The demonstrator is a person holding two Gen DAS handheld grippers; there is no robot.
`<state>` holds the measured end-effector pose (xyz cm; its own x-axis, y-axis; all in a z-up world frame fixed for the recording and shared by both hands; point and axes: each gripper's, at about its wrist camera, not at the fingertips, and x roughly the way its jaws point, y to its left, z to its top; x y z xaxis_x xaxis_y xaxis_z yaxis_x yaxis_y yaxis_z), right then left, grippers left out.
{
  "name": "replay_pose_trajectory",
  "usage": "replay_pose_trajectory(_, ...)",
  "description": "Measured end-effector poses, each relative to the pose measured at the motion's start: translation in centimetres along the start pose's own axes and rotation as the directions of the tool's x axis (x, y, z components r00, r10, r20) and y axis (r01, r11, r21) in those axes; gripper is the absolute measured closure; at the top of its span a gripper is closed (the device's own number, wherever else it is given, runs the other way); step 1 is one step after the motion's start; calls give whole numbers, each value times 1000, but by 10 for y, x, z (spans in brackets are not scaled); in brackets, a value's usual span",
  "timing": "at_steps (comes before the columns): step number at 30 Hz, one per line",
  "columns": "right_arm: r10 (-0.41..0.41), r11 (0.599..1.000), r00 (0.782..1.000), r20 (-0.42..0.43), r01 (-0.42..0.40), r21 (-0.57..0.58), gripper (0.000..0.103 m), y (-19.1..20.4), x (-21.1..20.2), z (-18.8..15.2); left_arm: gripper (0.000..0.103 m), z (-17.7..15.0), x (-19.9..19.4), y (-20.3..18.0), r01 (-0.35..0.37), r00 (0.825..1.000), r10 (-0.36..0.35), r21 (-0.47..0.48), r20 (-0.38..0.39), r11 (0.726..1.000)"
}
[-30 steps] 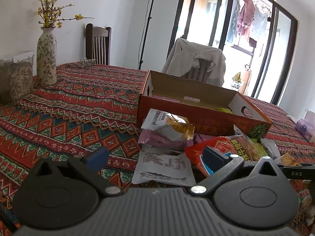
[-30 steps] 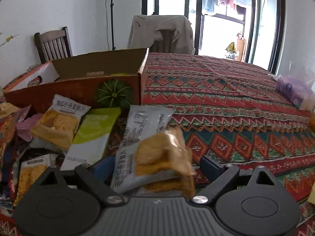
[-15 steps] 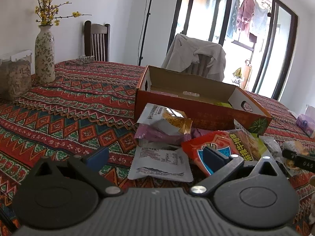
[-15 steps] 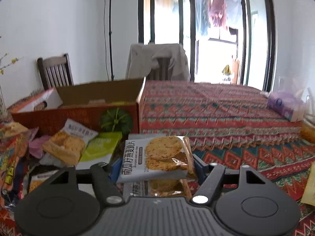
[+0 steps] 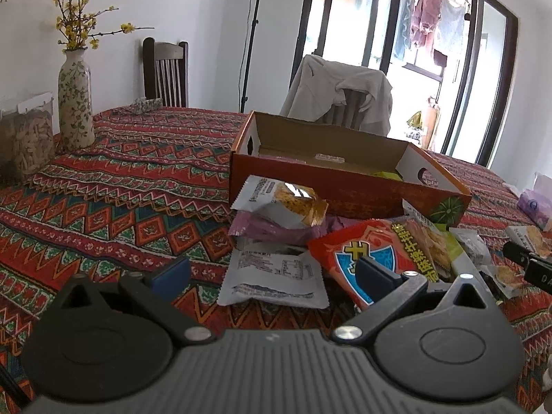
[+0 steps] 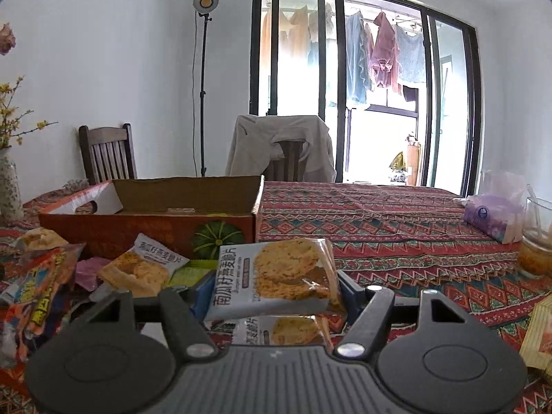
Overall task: Organize snacks
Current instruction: 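Grasp the cookie packet with the right gripper while the left gripper grasps the white packet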
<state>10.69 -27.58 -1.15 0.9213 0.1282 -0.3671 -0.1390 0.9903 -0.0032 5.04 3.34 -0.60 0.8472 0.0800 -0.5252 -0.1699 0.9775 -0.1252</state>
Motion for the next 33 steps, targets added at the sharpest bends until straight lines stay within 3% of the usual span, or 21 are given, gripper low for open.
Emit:
replay_pose_trajectory(7, 19, 1000, 1000, 24, -20, 13, 34, -3, -9, 1, 0, -1, 5, -12, -14, 1000, 15, 40, -26, 999)
replay_pose_trajectory(14, 22, 1000, 1000, 21, -22, 16, 34, -5, -11, 0, 0, -2, 18, -18, -88, 995, 92, 81, -37, 993)
replay_pose_trajectory(21, 13, 1000, 1000, 13, -14, 23, 34, -6, -9, 0, 0, 0, 38, -4, -202, 974, 207, 67, -94, 977)
replay_pose_trajectory(24, 14, 1000, 1000, 9, -14, 22, 34, -5, -8, -1, 0, -1, 43, 4, -163, 978, 168, 44, -128, 986)
replay_pose_trajectory(27, 16, 1000, 1000, 3, -16, 18, 34, -3, -6, -1, 0, 1, 40, 0, -106, 988, 111, 48, -108, 993)
replay_pose_trajectory(33, 17, 1000, 1000, -4, -17, 7, 34, 0, -5, -3, 0, 2, 59, -16, -114, 982, 129, 113, -136, 987)
